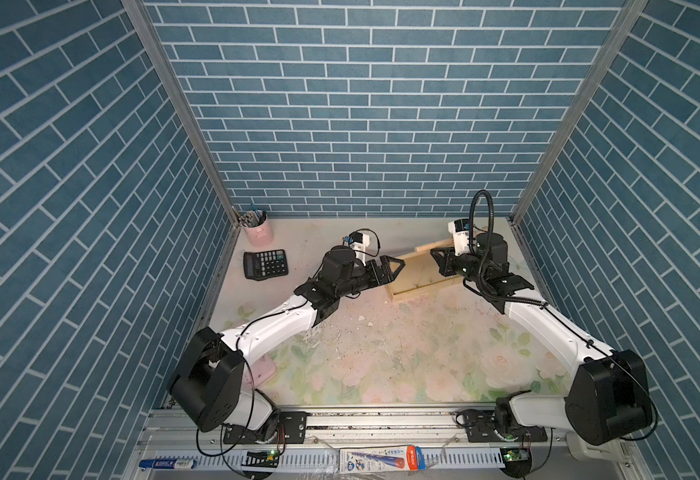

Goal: Take the necklace off the jewelry display stand
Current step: Take off the necklace from the stand.

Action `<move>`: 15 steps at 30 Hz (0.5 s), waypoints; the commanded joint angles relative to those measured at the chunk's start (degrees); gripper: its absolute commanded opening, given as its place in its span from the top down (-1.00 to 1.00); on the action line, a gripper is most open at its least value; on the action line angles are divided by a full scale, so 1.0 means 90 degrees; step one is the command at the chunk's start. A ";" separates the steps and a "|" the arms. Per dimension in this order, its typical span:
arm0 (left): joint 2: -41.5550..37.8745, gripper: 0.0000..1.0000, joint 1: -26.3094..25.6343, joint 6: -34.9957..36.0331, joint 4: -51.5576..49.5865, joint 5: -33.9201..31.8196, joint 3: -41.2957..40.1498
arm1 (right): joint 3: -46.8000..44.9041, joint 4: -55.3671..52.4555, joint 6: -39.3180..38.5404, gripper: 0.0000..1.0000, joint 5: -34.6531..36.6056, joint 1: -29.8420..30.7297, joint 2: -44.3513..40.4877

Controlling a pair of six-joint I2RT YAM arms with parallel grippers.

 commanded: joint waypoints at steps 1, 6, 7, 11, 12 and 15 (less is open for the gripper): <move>0.0023 -0.99 0.0000 0.0073 0.0007 -0.0038 0.0173 | 0.0228 0.0135 -0.0119 0.76 0.0018 -0.0027 0.0056; 0.0043 -0.99 -0.0002 0.0071 0.0015 -0.0031 0.0166 | 0.0210 0.0136 -0.0119 0.86 0.0024 -0.0022 0.0031; 0.0042 -0.99 0.0001 0.0071 0.0017 -0.0028 0.0164 | 0.0222 0.0135 -0.0124 0.87 0.0024 -0.0027 0.0027; 0.0016 -0.99 0.0001 0.0071 0.0021 -0.0028 0.0144 | 0.0234 0.0121 -0.0114 0.93 0.0053 -0.0023 0.0007; 0.0014 -0.99 0.0000 0.0067 0.0020 -0.0041 0.0144 | 0.0237 0.0112 -0.0119 0.95 0.0045 -0.0022 -0.0002; 0.0004 -0.99 -0.0003 0.0069 0.0005 -0.0040 0.0125 | 0.0256 0.0087 -0.0104 1.00 0.0024 -0.0025 -0.0017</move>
